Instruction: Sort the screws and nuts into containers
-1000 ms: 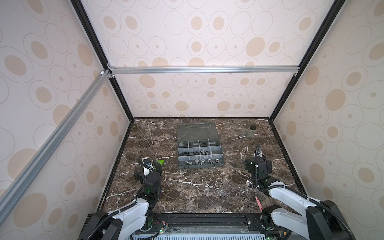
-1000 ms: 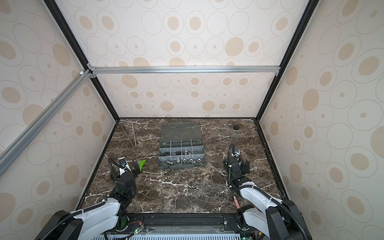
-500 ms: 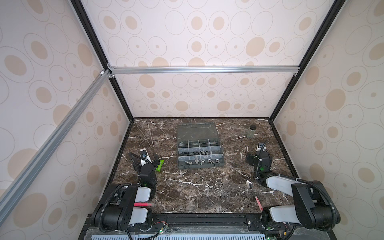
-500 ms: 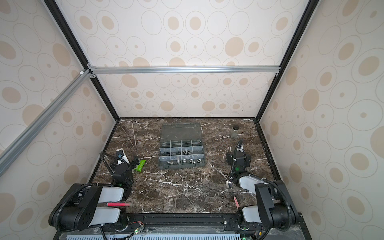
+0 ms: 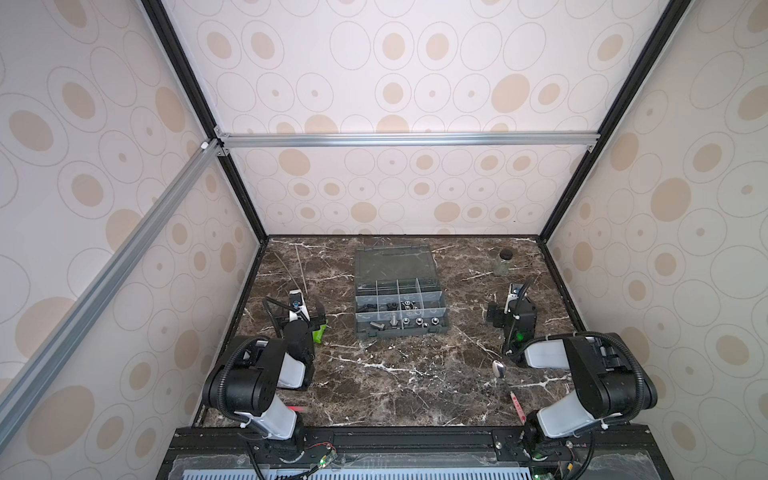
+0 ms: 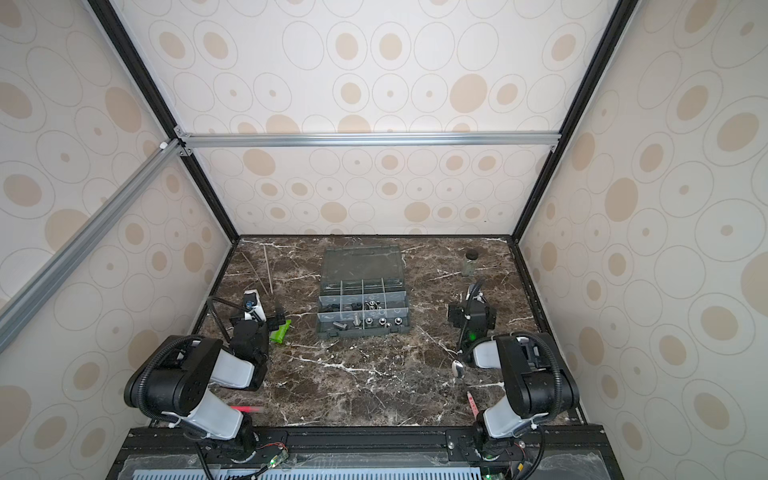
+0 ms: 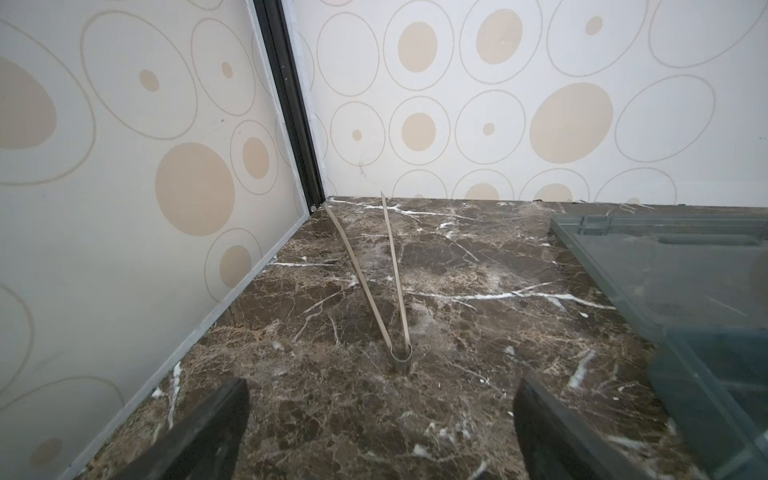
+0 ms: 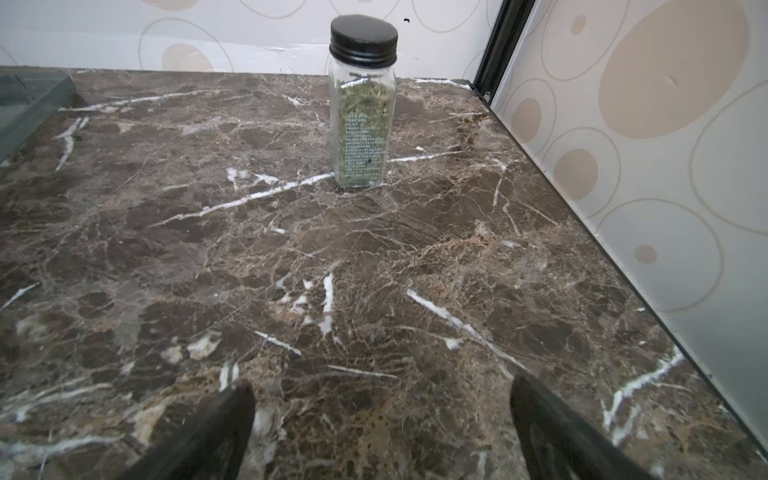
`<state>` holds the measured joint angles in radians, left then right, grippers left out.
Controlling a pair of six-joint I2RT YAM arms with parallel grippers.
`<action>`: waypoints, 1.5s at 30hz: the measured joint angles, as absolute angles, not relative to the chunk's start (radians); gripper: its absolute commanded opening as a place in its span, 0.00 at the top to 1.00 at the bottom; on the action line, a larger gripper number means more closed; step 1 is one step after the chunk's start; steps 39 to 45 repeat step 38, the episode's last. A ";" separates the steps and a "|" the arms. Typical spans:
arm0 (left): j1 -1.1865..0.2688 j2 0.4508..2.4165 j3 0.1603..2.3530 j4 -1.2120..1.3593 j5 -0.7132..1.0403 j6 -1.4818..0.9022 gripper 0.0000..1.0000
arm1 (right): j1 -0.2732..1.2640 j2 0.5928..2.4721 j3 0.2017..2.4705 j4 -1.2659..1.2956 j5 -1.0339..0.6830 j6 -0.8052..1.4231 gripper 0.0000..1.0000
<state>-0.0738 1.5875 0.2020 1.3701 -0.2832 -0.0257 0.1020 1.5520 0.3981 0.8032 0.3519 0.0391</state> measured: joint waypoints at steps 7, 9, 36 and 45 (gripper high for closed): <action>-0.066 1.588 0.205 1.358 -0.253 -0.029 0.01 | 0.099 1.552 0.398 0.810 0.338 0.039 0.00; -0.065 1.588 0.205 1.358 -0.251 -0.029 0.01 | 0.099 1.552 0.398 0.810 0.336 0.039 0.00; -0.065 1.588 0.205 1.358 -0.248 -0.029 0.01 | 0.090 1.552 0.398 0.815 0.324 0.041 0.00; -0.065 1.588 0.205 1.358 -0.248 -0.029 0.01 | 0.088 1.552 0.398 0.815 0.321 0.041 0.00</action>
